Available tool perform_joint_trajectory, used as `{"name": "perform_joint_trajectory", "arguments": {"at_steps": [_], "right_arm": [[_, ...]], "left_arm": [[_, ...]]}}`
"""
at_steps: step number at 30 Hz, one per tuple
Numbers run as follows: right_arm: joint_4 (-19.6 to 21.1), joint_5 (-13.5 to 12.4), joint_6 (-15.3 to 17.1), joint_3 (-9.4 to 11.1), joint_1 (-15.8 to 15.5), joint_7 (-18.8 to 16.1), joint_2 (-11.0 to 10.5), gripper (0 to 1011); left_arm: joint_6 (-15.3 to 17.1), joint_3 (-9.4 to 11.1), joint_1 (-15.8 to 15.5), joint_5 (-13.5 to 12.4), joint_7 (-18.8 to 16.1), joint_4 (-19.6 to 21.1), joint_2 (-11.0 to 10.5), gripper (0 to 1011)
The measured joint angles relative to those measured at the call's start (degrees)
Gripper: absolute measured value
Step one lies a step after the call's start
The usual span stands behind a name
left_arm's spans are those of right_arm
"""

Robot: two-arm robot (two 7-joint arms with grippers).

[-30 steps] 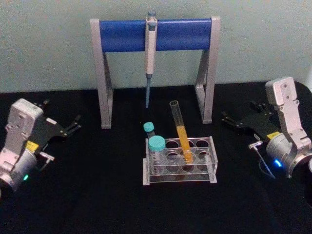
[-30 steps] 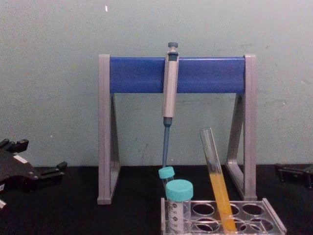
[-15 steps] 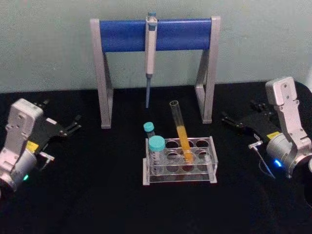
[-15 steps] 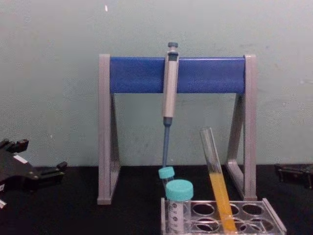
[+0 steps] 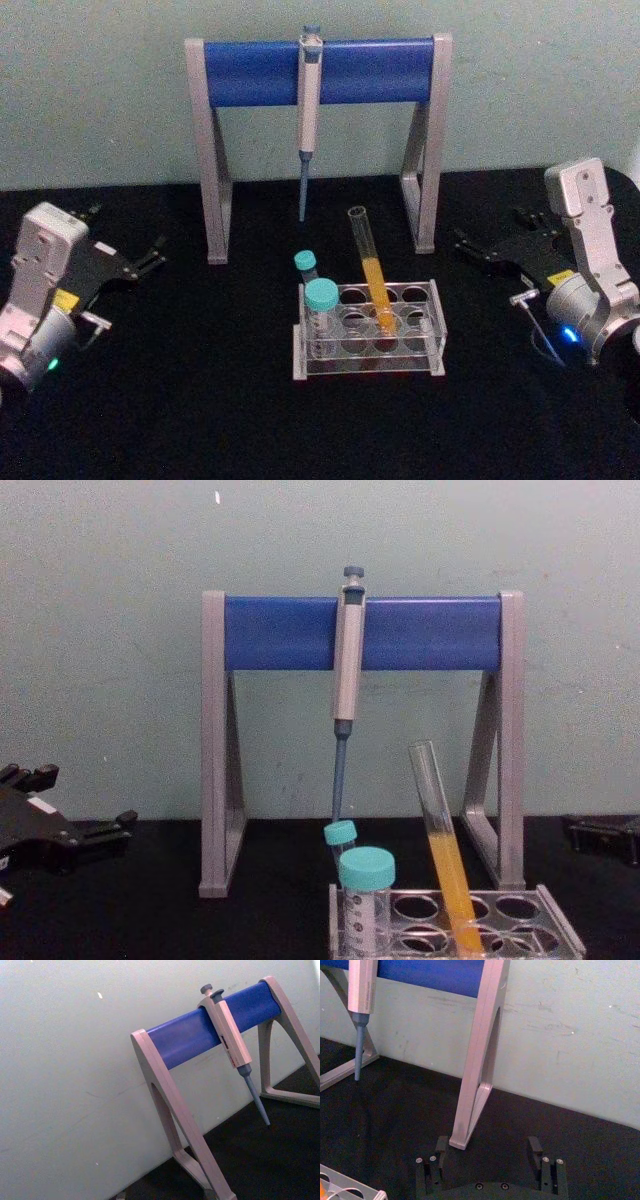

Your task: Pick up the test tube from the test tube rack, shake it, then place it back into the test tube rack.

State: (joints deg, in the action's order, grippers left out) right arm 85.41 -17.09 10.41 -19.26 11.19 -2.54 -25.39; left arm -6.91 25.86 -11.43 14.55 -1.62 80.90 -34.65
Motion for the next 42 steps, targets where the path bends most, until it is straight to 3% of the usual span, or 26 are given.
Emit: {"name": "perform_joint_trajectory", "arguments": {"at_steps": [42], "right_arm": [[0.00, 0.00, 0.00, 0.00, 0.00, 0.00, 0.00, 1000]], "left_arm": [[0.00, 0.00, 0.00, 0.00, 0.00, 0.00, 0.00, 1001]]}}
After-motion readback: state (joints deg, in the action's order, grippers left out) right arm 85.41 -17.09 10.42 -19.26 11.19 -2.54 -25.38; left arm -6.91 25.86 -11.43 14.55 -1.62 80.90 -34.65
